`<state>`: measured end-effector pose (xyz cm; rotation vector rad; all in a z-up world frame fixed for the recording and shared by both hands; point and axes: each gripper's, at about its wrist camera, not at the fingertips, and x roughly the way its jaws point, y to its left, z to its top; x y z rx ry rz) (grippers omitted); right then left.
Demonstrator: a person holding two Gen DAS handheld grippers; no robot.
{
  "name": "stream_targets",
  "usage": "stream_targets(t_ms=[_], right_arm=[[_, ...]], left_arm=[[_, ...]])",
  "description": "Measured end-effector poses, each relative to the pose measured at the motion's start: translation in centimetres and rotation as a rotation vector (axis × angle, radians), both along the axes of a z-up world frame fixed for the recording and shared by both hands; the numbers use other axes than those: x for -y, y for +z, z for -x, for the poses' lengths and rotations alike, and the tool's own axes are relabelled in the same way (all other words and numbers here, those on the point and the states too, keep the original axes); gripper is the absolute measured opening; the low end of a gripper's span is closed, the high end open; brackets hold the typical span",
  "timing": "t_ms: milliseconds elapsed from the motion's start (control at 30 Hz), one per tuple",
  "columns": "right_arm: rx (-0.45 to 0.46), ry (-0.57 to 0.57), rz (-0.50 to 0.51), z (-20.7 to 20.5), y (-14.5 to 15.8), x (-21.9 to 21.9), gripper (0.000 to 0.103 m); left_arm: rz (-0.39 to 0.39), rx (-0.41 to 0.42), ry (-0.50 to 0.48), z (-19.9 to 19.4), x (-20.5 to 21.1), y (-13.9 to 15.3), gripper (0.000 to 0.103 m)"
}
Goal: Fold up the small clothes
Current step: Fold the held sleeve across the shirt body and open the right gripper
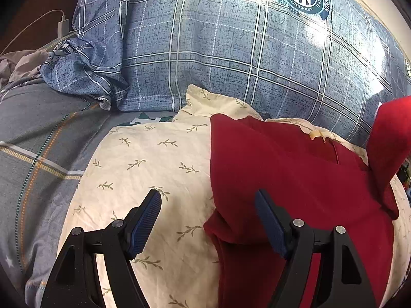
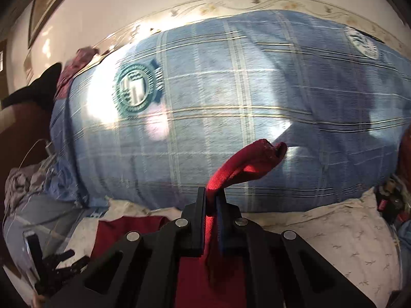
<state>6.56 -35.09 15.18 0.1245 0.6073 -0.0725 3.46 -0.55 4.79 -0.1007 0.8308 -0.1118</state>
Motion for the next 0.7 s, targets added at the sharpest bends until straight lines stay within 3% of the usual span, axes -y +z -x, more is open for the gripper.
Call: stream_targets(t_ms=[233,333,467,567,667,700], right_arm=[[-0.096,0.187,-0.013,-0.1,-3.7,-6.6,0.006],[-0.146,0.27,-0.003,-0.5,-6.8,-10.4,0.007],[-0.218,0.324,-0.026,-1.0,-11.2,-13.7,0.007],[-0.3,0.364,-0.046,-1.3,-14.5,-15.3,0.015],[-0.347,0.37,-0.112,-0.7,-16.3,-15.0,0.041],[-0.344,0.367,-0.14,-0.2,-16.2,-14.5,0.045]], left_arm=[[0.033,-0.01,0.012,-0.3,-0.5,0.0,0.075],[0.093,-0.027,0.01,-0.5,-1.1,-0.2,0.075],[0.112,-0.012,0.002,-0.6,-1.4,0.1,0.075],[0.127,0.0,-0.005,-0.5,-1.5,0.2,0.075],[0.145,0.007,-0.009,-0.5,-1.7,0.1,0.075],[0.15,0.009,-0.011,-0.6,-1.7,0.1,0.075]])
